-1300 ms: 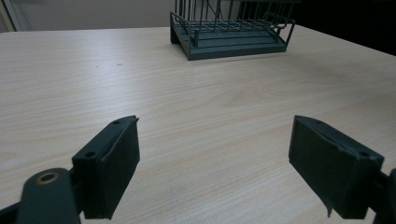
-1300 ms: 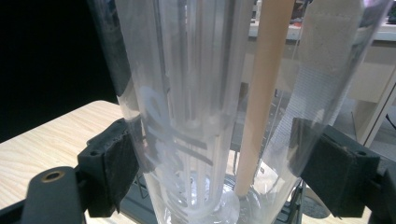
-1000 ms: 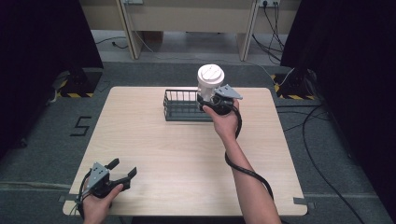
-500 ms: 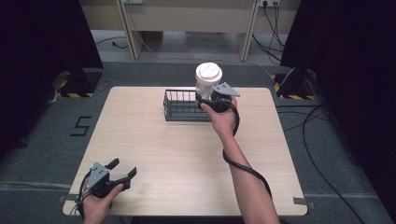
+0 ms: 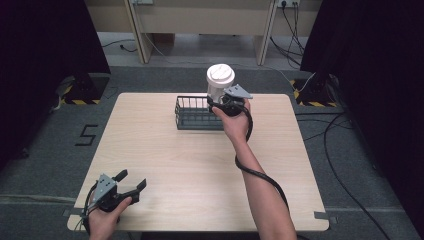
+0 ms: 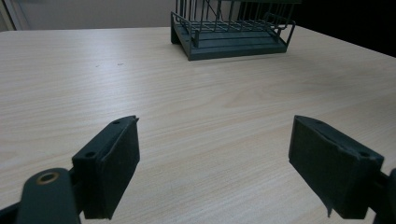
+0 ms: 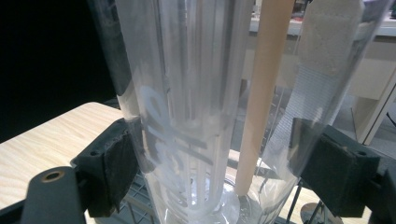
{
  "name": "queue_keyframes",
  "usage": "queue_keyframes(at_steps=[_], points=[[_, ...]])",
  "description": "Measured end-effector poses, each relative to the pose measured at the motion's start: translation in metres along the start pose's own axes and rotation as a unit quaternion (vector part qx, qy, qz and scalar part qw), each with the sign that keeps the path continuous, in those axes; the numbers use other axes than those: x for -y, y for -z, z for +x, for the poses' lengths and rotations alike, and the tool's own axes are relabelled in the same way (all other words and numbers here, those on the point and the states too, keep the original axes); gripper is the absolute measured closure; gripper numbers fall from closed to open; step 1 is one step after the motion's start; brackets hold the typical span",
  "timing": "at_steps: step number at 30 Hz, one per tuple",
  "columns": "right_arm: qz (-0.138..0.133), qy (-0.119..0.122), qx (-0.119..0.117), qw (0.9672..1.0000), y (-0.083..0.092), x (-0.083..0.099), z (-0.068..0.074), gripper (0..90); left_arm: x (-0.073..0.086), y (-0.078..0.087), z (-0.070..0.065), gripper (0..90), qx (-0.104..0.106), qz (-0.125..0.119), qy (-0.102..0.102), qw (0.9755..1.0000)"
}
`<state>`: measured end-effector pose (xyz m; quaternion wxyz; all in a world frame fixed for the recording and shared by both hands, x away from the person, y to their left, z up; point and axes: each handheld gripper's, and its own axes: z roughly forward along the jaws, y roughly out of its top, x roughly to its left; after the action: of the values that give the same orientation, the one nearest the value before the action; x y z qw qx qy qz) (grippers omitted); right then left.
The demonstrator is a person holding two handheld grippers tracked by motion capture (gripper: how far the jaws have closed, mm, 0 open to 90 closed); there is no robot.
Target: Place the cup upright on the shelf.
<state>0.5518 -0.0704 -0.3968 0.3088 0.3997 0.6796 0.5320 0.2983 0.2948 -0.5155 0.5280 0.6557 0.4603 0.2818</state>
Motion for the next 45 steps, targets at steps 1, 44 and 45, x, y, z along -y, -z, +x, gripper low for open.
queue_keyframes(at_steps=[1, 44, 45], points=[[0.001, -0.001, 0.001, 1.0, -0.001, 0.0, 0.0, 18.9, 0.0, 0.0, 0.0, 15.8, 0.0, 0.0, 0.0, 1.0], [0.068, -0.009, 0.015, 0.9975, -0.057, 0.026, 0.0, 18.6, 0.0, -0.002, 0.0, 15.9, 0.009, -0.001, 0.004, 1.0], [0.07, -0.01, 0.016, 0.9974, -0.058, 0.027, 0.001, 18.6, 0.0, -0.002, 0.0, 15.9, 0.009, -0.001, 0.003, 1.0]])
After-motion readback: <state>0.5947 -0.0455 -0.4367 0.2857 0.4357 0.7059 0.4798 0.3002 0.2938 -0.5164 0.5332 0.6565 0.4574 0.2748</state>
